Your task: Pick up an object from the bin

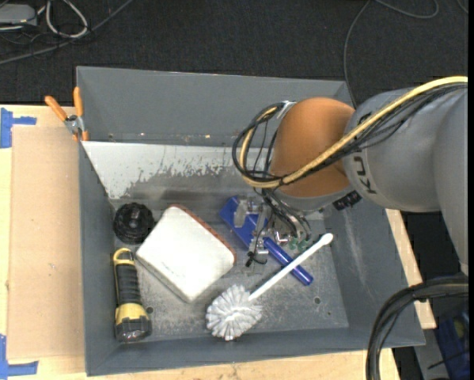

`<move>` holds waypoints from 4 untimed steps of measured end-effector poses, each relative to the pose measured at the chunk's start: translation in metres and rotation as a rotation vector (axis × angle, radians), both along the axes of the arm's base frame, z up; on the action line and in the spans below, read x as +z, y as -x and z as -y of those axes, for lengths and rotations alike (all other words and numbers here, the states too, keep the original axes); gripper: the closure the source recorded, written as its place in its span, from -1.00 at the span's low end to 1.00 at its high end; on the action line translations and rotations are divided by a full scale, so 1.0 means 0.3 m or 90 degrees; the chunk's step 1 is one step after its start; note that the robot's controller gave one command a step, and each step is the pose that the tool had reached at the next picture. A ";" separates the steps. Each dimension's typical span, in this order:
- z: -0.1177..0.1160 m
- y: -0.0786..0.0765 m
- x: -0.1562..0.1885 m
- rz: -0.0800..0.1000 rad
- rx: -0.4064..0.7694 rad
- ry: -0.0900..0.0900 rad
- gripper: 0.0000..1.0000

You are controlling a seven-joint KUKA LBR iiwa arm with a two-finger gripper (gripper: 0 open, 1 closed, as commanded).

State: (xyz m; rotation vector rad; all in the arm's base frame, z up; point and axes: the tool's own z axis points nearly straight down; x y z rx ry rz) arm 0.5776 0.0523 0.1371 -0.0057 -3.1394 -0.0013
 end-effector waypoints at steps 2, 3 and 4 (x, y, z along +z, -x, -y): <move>0.036 -0.001 -0.107 0.004 0.076 -0.001 -1.00; 0.065 0.033 -0.229 0.000 0.145 0.000 -1.00; 0.102 0.009 -0.204 -0.001 0.145 0.000 1.00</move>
Offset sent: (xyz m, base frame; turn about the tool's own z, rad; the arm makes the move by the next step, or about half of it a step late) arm -0.0022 -0.0232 -0.0611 -0.2007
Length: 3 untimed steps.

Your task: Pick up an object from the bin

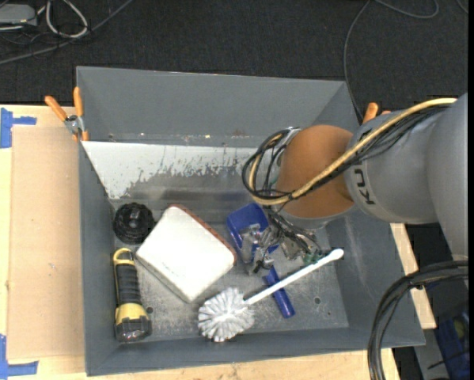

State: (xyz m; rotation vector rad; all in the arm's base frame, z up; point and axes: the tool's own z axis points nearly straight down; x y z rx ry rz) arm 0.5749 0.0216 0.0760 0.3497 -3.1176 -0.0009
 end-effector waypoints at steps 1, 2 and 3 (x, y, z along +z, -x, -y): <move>0.000 0.000 0.000 0.000 -0.001 0.000 -1.00; 0.000 0.000 0.000 0.000 -0.001 0.000 1.00; 0.000 0.000 0.000 0.000 -0.002 0.000 1.00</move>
Offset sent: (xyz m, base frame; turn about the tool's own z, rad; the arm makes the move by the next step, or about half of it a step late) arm 0.0000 0.0000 0.0000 0.0000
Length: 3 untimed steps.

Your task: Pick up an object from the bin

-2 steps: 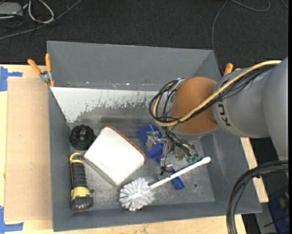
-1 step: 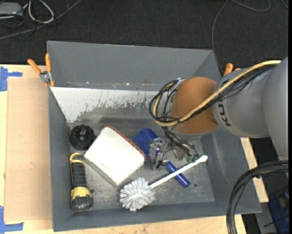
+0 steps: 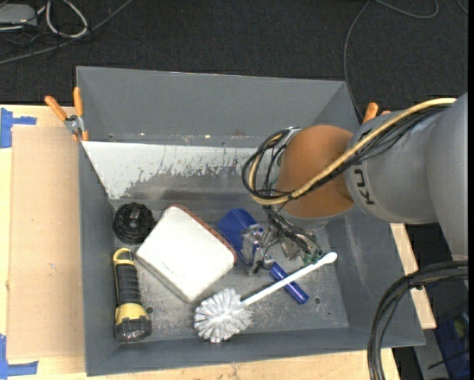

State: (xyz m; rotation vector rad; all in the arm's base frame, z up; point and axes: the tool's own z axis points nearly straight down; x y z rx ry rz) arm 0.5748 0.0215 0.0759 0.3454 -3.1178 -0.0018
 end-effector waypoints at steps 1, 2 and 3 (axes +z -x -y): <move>0.021 -0.051 -0.013 0.000 0.018 0.000 1.00; 0.088 -0.087 -0.019 0.000 0.022 0.000 -1.00; 0.088 -0.087 -0.019 0.000 0.021 -0.001 -1.00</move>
Offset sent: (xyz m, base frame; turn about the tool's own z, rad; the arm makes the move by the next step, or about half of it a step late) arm 0.0257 -0.0267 -0.0059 -0.0374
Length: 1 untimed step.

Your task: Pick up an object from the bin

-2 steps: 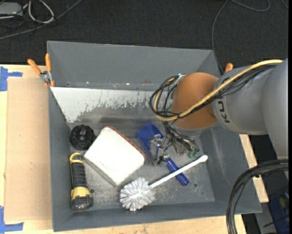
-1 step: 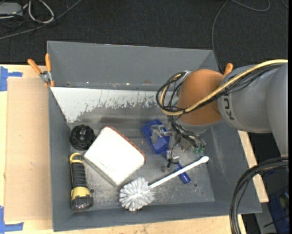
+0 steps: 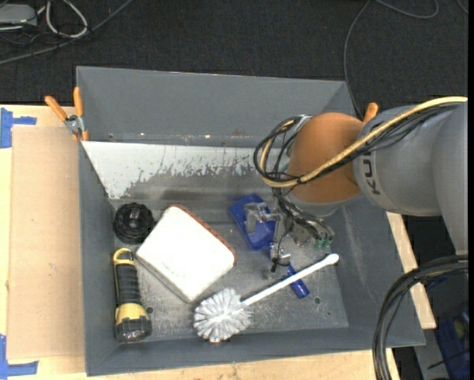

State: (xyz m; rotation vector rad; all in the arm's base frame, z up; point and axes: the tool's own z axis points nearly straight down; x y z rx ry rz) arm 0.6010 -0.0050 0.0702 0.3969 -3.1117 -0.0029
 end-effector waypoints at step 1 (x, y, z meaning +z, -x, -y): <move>0.054 -0.007 0.012 -0.001 -0.099 0.000 -1.00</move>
Offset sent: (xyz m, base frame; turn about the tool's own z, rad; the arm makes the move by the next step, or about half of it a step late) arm 0.0012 -0.0270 -0.0002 -0.0225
